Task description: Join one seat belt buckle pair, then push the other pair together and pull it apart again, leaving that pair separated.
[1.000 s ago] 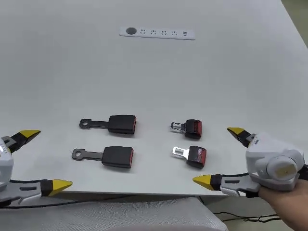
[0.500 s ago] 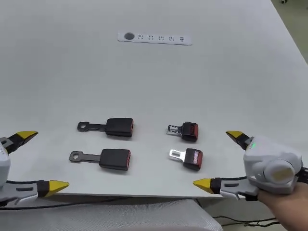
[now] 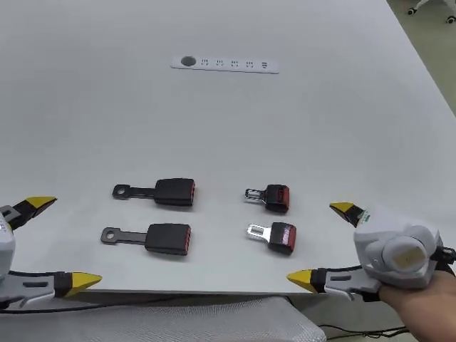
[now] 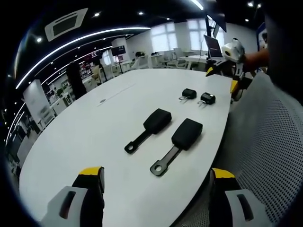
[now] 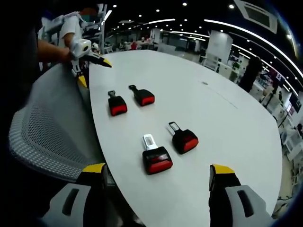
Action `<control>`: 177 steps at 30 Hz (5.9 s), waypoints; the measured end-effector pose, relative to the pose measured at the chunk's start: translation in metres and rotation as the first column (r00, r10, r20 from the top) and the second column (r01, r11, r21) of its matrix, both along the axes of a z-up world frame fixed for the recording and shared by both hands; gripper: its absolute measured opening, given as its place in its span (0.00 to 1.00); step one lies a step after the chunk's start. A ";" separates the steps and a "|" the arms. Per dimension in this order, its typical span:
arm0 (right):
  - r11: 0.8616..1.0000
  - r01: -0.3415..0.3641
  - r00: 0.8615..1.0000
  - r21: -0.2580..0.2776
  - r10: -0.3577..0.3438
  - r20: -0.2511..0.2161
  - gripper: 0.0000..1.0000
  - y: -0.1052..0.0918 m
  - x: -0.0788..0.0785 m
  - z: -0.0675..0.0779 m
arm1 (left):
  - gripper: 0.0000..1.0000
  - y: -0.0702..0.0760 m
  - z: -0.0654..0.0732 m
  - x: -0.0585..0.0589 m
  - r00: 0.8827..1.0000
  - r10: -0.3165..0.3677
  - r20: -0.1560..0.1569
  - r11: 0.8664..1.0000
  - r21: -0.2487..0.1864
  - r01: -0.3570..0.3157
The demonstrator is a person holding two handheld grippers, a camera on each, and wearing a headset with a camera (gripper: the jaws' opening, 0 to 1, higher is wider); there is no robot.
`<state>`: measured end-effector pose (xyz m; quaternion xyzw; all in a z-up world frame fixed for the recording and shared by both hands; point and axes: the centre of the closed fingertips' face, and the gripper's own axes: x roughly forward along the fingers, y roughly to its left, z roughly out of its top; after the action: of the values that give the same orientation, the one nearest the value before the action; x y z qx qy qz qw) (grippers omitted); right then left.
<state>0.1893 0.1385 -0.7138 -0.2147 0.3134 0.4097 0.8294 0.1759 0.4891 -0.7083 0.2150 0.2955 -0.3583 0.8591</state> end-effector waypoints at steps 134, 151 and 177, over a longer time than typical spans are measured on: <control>0.862 -0.491 0.863 -0.125 0.462 -0.202 0.32 0.082 0.007 -0.068 | 0.33 -0.119 -0.072 0.020 0.779 -0.554 -0.295 0.768 0.179 0.614; 0.828 -0.545 0.833 -0.131 0.516 -0.199 0.32 0.131 0.002 -0.069 | 0.33 -0.117 -0.072 0.021 0.792 -0.535 -0.296 0.785 0.173 0.595; 0.837 -0.540 0.837 -0.088 0.523 -0.160 0.32 0.153 0.002 -0.066 | 0.33 -0.120 -0.073 0.020 0.786 -0.542 -0.298 0.777 0.177 0.604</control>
<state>0.1909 0.2917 -0.7795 -0.3199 0.3201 0.6157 0.6450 0.1964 0.3694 -0.7808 0.3642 0.3577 -0.5839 0.6313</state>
